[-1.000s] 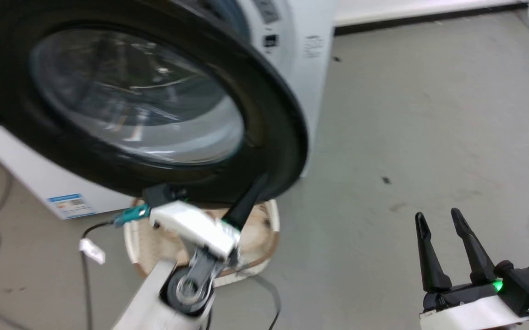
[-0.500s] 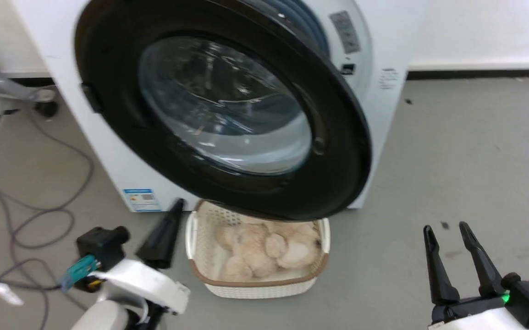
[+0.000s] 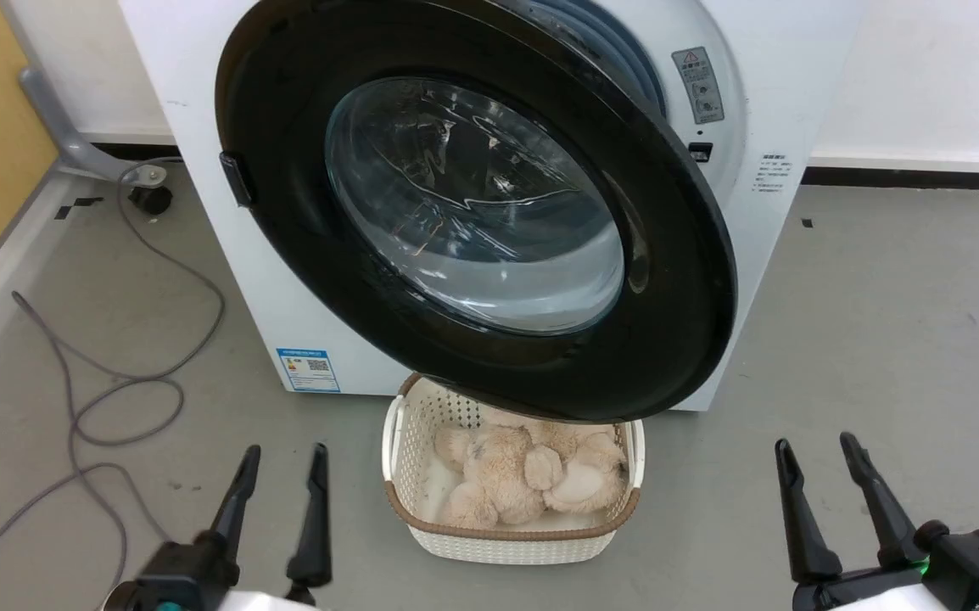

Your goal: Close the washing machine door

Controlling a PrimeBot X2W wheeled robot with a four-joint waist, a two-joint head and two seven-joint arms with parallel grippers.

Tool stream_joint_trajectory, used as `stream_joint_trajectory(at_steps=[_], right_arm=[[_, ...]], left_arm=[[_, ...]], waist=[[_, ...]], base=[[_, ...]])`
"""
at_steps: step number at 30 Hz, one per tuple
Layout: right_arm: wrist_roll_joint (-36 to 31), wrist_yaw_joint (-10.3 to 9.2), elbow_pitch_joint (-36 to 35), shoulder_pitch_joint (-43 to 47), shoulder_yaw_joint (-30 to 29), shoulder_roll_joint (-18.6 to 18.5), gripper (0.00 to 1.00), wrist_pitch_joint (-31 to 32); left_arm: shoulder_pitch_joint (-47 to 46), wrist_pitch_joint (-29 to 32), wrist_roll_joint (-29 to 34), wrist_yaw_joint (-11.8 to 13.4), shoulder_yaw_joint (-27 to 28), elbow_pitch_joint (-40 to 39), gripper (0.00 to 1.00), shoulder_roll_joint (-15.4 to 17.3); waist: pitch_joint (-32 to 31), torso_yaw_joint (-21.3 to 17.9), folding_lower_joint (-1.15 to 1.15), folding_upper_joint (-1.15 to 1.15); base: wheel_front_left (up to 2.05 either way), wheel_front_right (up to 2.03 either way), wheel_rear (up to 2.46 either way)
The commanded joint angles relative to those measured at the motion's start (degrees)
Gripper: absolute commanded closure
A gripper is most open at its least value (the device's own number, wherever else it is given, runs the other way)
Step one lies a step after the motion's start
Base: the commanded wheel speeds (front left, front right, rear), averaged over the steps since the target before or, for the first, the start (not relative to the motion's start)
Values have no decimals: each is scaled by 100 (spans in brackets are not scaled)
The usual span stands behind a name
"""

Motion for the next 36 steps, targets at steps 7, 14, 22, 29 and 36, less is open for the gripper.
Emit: stream_joint_trajectory(at_steps=[7,14,22,29,36], right_arm=[[87,5,83,62,62,-70,0,-20],[167,5,142,-29,324,-260,100,-20],[300,5,135,-820,969,-890,100,64],[735,5,533,-2107,1343,-1645,100,462],[1053,5,1304,-3022,895,-2035,100,703]], left_arm=[[264,-24,739,-355,328,155,0,-266],[186,-24,1096,-622,394,229,0,-452],[-122,-25,1270,-737,306,142,0,-641],[-484,-25,1324,-752,223,58,0,-731],[-661,-25,1273,-701,143,70,0,-763]], waist=[[7,69,0,0],[152,267,0,0],[696,620,0,0],[1274,969,0,0],[1565,1243,0,0]], base=[[0,0,0],[0,0,0],[0,0,0],[0,0,0],[0,0,0]])
